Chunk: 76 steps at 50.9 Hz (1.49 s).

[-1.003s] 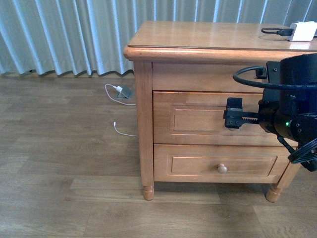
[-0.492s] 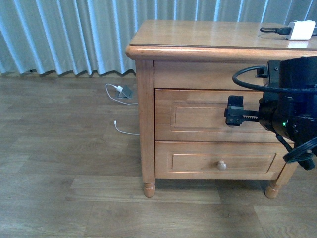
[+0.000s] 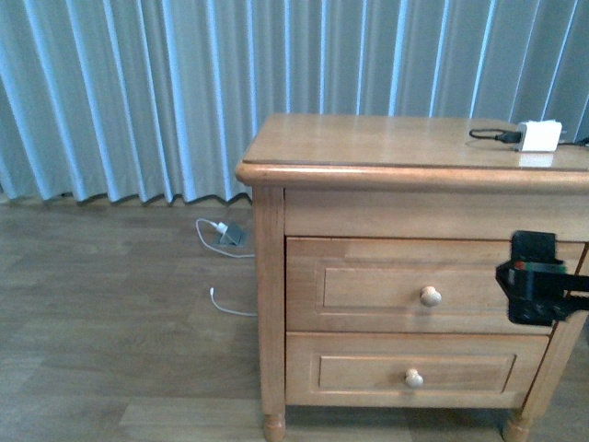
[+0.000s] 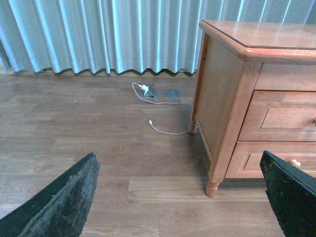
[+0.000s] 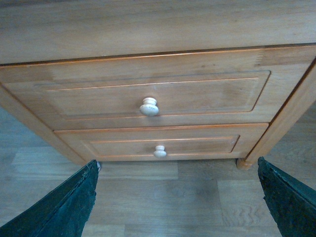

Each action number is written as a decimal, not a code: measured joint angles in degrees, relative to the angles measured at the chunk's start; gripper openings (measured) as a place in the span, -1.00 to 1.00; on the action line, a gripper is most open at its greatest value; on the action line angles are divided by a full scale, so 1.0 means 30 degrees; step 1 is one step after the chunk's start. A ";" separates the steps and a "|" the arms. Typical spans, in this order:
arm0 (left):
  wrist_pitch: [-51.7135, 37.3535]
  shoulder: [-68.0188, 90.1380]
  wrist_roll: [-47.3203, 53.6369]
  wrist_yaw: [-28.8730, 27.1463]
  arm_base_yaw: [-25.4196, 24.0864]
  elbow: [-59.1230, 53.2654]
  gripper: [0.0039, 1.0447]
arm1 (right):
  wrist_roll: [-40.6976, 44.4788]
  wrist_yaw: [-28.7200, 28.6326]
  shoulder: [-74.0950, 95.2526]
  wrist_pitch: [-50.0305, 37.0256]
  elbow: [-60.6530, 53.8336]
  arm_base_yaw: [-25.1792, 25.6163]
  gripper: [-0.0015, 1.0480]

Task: Place pink marker in drawer with both arms

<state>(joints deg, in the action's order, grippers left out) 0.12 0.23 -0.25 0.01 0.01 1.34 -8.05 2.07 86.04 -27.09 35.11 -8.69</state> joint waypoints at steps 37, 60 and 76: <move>0.0000 0.0000 0.0000 0.0000 0.0000 0.0000 0.89 | 0.1501 0.1304 -1.5970 -0.0372 -0.9224 0.0801 0.35; 0.0000 0.0000 0.0000 0.0000 0.0000 0.0000 0.89 | 0.2616 -0.0648 -2.0932 0.1450 -1.1409 0.2856 -0.97; 0.0000 0.0000 0.0000 0.0000 0.0000 0.0000 0.89 | 0.2616 -0.0648 -2.3518 0.3803 -1.1606 0.2856 -0.97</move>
<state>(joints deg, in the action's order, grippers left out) 0.12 0.23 -0.25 0.01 0.01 1.34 -0.21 0.12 15.49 -15.68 0.30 -0.12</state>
